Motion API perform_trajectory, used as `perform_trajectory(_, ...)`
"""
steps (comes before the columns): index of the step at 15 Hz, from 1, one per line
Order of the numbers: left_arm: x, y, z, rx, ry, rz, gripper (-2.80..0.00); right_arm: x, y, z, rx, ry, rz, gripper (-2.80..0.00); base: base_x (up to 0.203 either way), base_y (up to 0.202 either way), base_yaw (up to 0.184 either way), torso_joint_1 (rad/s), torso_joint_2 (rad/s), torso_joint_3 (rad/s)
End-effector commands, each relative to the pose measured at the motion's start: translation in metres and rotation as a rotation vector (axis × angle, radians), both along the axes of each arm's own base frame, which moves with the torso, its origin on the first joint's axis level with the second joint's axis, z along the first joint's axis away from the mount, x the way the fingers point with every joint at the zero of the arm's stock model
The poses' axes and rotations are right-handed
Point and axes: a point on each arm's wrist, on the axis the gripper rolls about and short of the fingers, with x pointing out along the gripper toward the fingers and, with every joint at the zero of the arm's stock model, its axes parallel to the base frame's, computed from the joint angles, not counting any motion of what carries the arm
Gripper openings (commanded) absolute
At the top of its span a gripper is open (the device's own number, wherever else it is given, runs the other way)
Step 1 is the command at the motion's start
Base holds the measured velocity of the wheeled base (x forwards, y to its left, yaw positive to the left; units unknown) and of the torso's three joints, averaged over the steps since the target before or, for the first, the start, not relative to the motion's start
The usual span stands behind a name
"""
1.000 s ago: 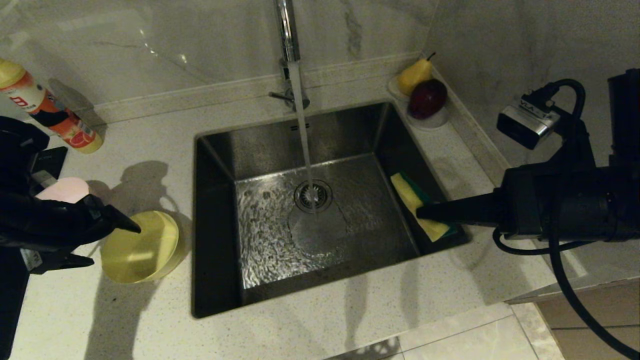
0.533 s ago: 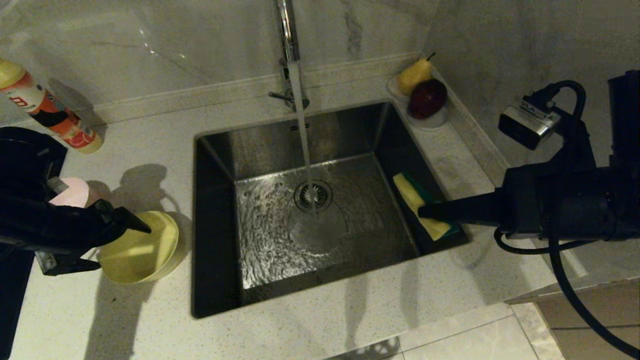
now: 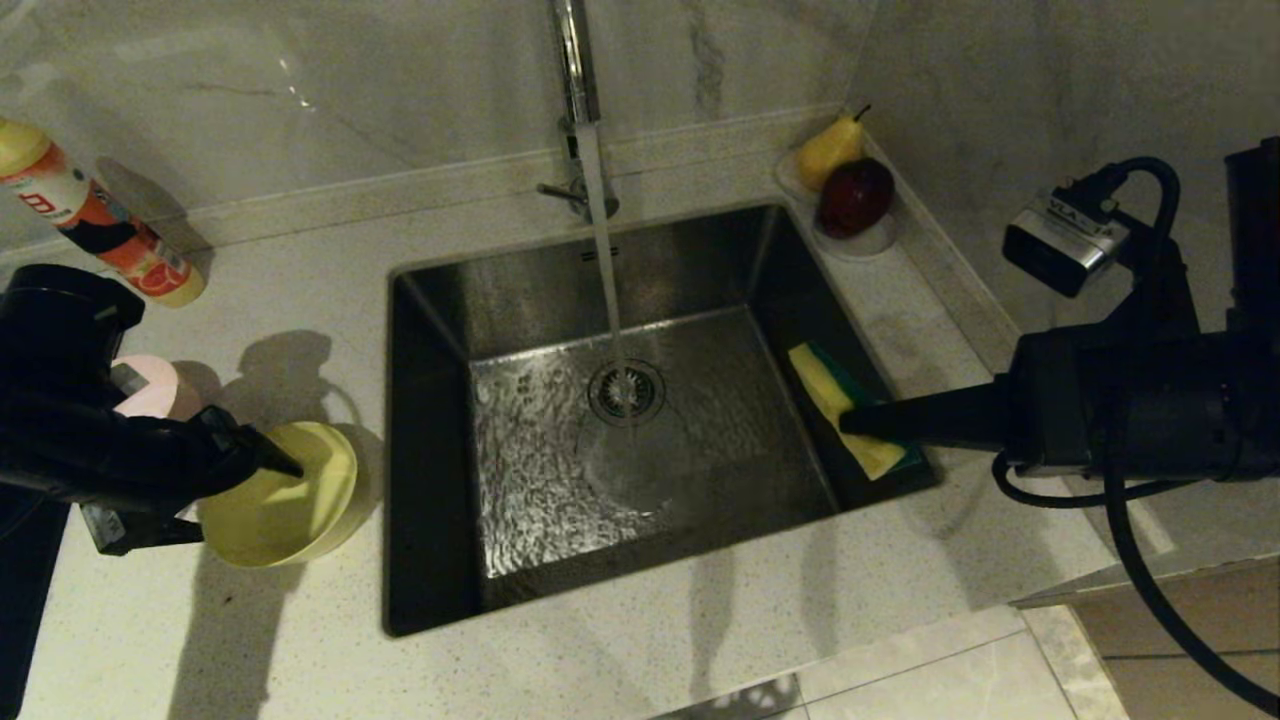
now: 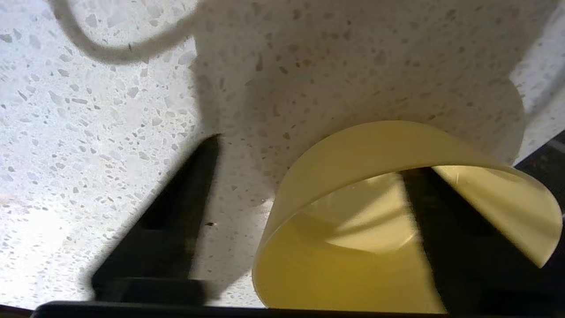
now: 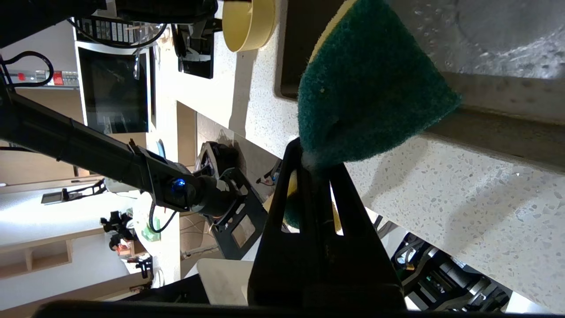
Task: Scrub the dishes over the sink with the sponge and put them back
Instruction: Wash the bowl
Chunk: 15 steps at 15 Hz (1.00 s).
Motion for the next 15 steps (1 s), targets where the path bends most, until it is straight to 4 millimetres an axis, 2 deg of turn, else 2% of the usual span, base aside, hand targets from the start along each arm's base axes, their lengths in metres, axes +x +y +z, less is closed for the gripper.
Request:
perform_trajectory(1, 0.002, 0.0, 0.002, -0.017, -0.008, 0.027, -2.8, -0.001, 0.0, 0.001, 0.004, 0.0, 0.003, -2.8, 0.0, 0.0, 0.0, 0.0, 0.0, 0.0)
perform_trajectory(10, 0.0, 0.0, 0.011, -0.013, -0.05, 0.038, -2.8, -0.002, -0.001, 0.004, 0.009, -0.011, 0.002, -2.8, 0.0, 0.0, 0.0, 0.0, 0.0, 0.0)
perform_trajectory(12, -0.006, -0.001, 0.026, -0.034, -0.108, 0.074, -2.8, -0.003, -0.002, 0.004, 0.009, -0.009, 0.001, -2.8, 0.0, 0.0, 0.0, 0.0, 0.0, 0.0)
perform_trajectory(15, -0.027, -0.008, 0.065, -0.049, -0.258, 0.082, -2.8, -0.003, -0.002, 0.002, 0.007, -0.005, 0.003, -2.8, 0.0, 0.0, 0.0, 0.0, 0.0, 0.0)
